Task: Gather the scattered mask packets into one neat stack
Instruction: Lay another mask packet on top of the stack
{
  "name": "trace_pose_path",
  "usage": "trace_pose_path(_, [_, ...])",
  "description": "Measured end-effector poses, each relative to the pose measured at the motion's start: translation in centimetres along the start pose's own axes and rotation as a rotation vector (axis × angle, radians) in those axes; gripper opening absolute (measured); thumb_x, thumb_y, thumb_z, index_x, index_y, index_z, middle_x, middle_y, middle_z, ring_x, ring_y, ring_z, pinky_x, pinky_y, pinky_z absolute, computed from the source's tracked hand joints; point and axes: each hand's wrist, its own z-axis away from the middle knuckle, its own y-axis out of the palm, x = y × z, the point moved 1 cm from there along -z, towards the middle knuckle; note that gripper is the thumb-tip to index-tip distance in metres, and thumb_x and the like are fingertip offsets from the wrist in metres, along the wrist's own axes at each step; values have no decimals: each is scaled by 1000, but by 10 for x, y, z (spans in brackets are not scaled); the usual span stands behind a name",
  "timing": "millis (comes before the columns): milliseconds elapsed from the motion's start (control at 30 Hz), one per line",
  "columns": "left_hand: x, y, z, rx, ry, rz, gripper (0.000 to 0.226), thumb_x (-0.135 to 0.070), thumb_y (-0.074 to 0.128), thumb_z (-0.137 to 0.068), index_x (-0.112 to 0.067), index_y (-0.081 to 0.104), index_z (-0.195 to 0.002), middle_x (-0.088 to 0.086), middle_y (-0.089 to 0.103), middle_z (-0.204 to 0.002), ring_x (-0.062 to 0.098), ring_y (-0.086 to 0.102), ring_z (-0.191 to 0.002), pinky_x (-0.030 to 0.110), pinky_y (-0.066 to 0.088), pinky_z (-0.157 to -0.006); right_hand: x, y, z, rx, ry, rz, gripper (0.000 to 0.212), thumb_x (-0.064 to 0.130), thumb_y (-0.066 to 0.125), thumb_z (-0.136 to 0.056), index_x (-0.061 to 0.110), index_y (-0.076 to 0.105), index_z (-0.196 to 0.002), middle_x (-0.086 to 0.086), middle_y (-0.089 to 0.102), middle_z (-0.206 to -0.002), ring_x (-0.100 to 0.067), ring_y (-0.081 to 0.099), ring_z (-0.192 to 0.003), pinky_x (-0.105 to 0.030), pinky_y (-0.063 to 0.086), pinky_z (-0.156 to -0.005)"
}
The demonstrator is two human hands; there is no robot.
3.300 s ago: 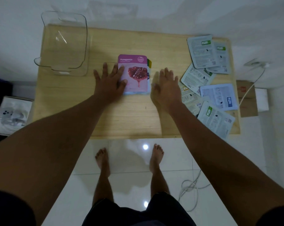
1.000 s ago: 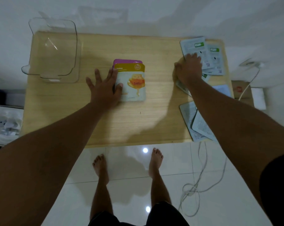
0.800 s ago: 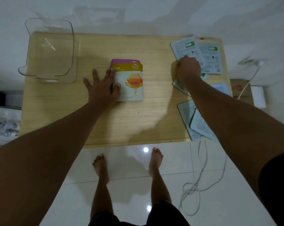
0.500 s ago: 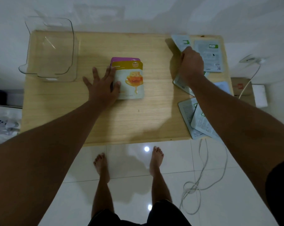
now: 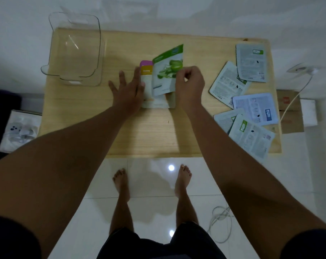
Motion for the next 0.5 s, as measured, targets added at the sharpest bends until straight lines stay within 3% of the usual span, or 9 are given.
trace_pose_path(67, [0,0,1,9,10,23,67,-54,16,-95,-29,3,-156,2,21,-163,39,0,-151,69,-9,-110,-6,6,10,51,-24,91,16,13,57,-94,0,68,-94,-11,72,-90,-20,66,-84,-40,55,-80])
trace_pose_path(233, [-1,2,4,-1,73,-44,68,-52,26,-97,-26,5,-156,1,19,-163,37,-4,-151,69,-13,-109,-12,9,23,206,-219,478,24,23,54,-92,15,66,-111,-9,74,-99,-29,68,-91,-35,52,-75])
trace_pose_path(333, [-4,4,5,-7,77,-83,66,-51,24,-96,-27,10,-156,-1,19,-163,37,-3,-151,69,-13,-109,-15,7,22,365,-252,535,31,26,54,-93,17,64,-120,-8,74,-104,-27,68,-94,-37,56,-80])
trace_pose_path(400, [-4,4,6,-3,70,-91,65,-51,24,-96,-27,11,-155,-2,19,-163,37,-3,-151,69,-12,-110,-17,-2,19,349,-254,510,31,25,53,-92,14,64,-119,-9,73,-106,-29,68,-96,-39,56,-82])
trace_pose_path(500, [-3,2,5,17,79,-93,65,-51,25,-97,-27,10,-156,-1,18,-164,37,-2,-151,70,-11,-110,-27,-23,5,181,-153,501,35,28,55,-92,12,63,-122,-10,70,-117,-29,66,-107,-39,55,-91])
